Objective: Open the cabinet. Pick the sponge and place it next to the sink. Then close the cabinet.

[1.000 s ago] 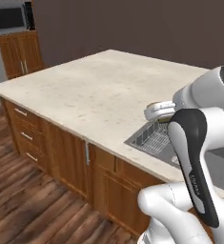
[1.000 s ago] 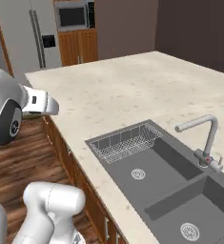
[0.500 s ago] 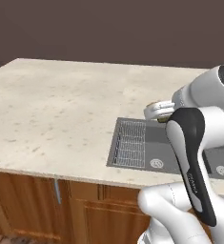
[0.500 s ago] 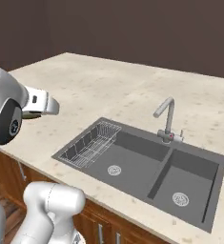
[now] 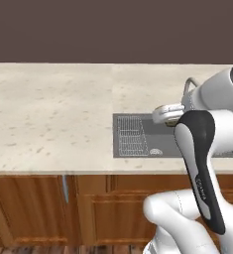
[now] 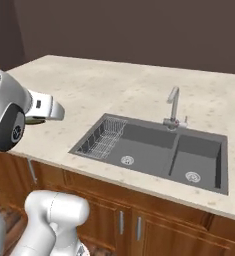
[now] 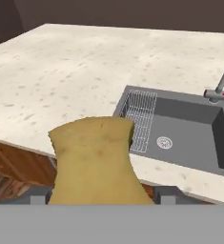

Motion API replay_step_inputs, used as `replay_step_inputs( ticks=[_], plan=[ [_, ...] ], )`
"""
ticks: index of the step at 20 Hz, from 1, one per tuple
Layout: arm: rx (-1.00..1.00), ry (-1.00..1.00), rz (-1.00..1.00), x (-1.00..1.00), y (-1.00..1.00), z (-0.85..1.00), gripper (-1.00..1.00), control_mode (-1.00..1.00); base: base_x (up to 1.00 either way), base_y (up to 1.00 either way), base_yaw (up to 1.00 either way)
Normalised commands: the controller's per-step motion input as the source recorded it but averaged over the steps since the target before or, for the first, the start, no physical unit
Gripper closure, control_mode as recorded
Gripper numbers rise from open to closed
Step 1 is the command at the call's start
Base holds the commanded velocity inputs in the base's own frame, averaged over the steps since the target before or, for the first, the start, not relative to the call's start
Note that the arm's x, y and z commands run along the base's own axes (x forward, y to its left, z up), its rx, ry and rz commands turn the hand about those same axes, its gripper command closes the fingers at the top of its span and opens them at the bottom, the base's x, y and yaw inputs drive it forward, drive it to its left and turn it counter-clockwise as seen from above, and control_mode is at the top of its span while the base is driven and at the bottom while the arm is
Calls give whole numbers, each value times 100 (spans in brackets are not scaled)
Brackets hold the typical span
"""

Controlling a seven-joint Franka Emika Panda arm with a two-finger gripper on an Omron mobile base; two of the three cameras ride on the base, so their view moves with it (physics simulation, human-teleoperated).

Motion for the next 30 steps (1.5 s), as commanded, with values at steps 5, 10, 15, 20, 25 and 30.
replay_step_inputs(
  ticks=[5,10,15,20,25,30],
  plan=[
    [0,0,0,0,0,0,100,100,38,78,-47],
    [0,0,0,0,0,0,100,100,100,47,-57],
    [0,0,0,0,0,0,100,100,32,12,-40],
    [0,0,0,0,0,0,100,100,0,0,0],
    [0,0,0,0,0,0,100,100,0,0,0],
    [0,0,0,0,0,0,100,100,0,0,0]
  ],
)
